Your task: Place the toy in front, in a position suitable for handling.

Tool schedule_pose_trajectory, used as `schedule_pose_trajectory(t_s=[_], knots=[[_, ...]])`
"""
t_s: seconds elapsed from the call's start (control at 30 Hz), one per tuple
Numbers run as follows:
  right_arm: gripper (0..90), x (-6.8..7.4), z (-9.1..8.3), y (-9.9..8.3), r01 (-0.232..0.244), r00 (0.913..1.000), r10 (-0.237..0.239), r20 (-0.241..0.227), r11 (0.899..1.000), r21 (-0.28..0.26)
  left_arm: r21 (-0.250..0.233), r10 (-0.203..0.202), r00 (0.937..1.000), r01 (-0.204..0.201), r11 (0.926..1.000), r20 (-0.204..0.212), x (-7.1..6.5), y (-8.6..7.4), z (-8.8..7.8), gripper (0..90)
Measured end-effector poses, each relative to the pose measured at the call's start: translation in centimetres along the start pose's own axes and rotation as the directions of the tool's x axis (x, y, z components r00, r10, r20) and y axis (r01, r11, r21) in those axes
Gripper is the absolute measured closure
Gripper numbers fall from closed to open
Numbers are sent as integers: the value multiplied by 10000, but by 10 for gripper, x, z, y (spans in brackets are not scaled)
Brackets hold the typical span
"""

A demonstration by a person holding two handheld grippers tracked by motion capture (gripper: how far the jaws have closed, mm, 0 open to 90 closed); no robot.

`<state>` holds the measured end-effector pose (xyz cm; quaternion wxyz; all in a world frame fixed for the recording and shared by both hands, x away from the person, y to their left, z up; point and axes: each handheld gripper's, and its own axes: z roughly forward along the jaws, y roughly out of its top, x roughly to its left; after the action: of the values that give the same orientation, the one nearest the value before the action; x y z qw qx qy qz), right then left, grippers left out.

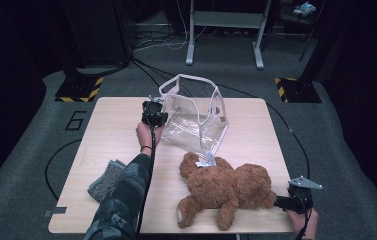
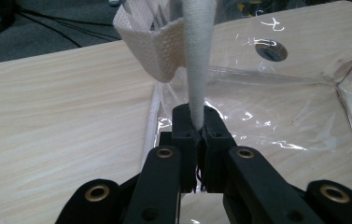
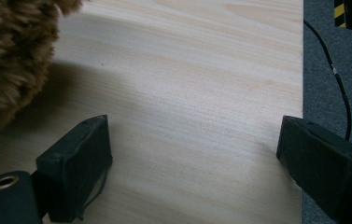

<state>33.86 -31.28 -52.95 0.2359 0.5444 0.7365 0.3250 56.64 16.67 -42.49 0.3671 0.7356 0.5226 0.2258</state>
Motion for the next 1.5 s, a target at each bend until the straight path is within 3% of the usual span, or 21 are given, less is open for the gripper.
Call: schedule_pose_trajectory(t_s=[0.1, 0.17, 0.27, 0.3, 0.47, 0.77, 1.1, 1.5], knots=[[97, 0, 0, 0, -36, 10000, 36, 0, 10000, 13, -11, -123, 9999, 123, 9999, -68, 5, -1, -2, 864], [97, 0, 0, 0, -7, 10000, 7, 0, 10000, 7, -24, 23, 10000, -23, 10000, -90, 9, -3, -4, 864], [97, 0, 0, 0, -6, 10000, 6, 1, 10000, -1, -69, -187, 9996, 186, 9998, -189, 11, -5, -6, 864], [97, 0, 0, 0, 4, 10000, -4, 0, 10000, -2, -35, 24, 9999, -24, 10000, -139, 14, -6, -8, 864], [97, 0, 0, 0, -28, 10000, 28, 1, 10000, 12, -166, -427, 9987, 422, 9990, -263, 20, -10, -12, 864], [97, 0, 0, 0, -31, 10000, 31, 1, 10000, 9, -98, -733, 9949, 728, 9973, -688, 43, -19, -27, 864], [97, 0, 0, 0, -26, 10000, 26, 0, 10000, 4, -97, -696, 9919, 689, 9976, -1060, 58, -26, -36, 865], [97, 0, 0, 0, -36, 10000, 36, 3, 10000, 12, -315, -1068, 9807, 1030, 9942, -1640, 80, -36, -48, 865]])
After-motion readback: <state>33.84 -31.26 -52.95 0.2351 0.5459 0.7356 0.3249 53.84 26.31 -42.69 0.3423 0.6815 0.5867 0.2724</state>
